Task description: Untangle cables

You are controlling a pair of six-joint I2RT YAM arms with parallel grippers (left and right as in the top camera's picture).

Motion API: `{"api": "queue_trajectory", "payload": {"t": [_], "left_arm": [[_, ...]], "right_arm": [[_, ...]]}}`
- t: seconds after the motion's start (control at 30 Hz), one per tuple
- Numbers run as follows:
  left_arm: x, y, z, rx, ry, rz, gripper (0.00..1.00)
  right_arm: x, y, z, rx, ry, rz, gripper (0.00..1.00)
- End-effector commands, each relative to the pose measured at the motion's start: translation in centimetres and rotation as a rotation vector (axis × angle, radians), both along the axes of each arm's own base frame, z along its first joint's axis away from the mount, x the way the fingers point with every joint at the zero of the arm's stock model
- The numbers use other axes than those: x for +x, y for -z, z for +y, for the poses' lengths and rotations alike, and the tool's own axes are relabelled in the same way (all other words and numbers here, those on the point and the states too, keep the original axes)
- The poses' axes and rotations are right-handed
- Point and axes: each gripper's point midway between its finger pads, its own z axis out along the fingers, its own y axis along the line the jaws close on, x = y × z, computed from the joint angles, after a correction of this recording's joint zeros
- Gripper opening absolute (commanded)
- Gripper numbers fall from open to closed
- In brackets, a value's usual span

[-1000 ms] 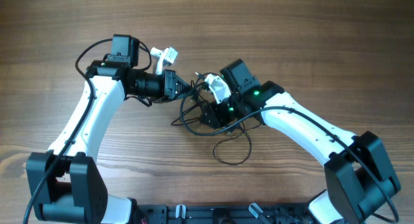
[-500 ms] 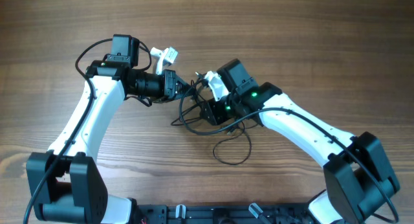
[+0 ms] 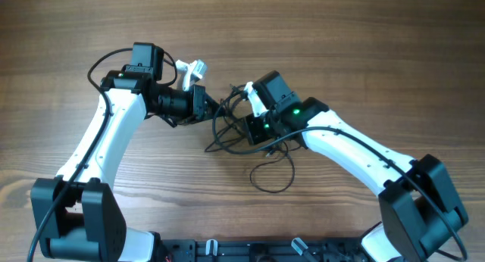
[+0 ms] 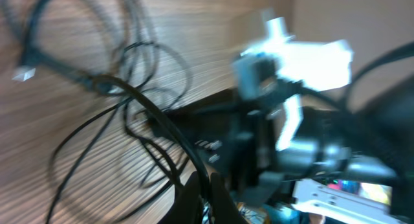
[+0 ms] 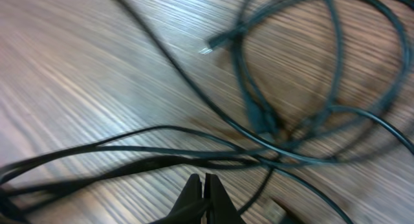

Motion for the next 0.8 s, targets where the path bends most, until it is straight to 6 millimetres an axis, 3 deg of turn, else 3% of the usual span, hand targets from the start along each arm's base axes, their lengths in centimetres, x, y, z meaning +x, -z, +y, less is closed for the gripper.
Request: {"api": "queue_trajectory", "payload": {"t": [0.0,0.1,0.2,0.3,0.37,0.5,0.57,0.67,0.77], "left_arm": [[-0.1,2.4,1.9,0.169,-0.018,0.014,0.04],[-0.2,3.1,2.6,0.223,-0.028,0.024,0.04],[-0.2,3.1,2.6,0.223,-0.028,0.024,0.04],[-0.2,3.2,2.7,0.229,-0.029,0.023,0.04],[-0.1,3.3,2.8,0.238,-0.031,0.022,0.04],[0.1,3.8,3.6,0.288,-0.045,0.021,0.04],[0.6,5.0,6.0,0.414,-0.156,0.072,0.04],[1.5,6.5,11.7,0.618,-0.437,0.181,0.04],[2.1,6.5,15.0,0.612,-0.597,0.245,0.04]], "right_arm": [[4.5,-6.3,-2.6,0.019,0.111,-0.158,0.04],[7.8,-16.0,-5.2,0.121,0.197,-0.353,0.04],[8.9,-27.0,-9.1,0.245,0.303,-0.602,0.04],[8.1,-33.7,-12.3,0.36,0.416,-0.745,0.04],[7.0,-37.0,-13.9,0.423,0.467,-0.824,0.04],[5.5,-40.2,-16.9,0.428,0.547,-0.936,0.04],[5.7,-40.1,-18.9,0.377,0.63,-0.955,0.04],[6.2,-38.2,-23.0,0.232,0.802,-0.938,0.04],[6.5,-35.3,-26.2,0.092,0.914,-0.869,0.04]]}}
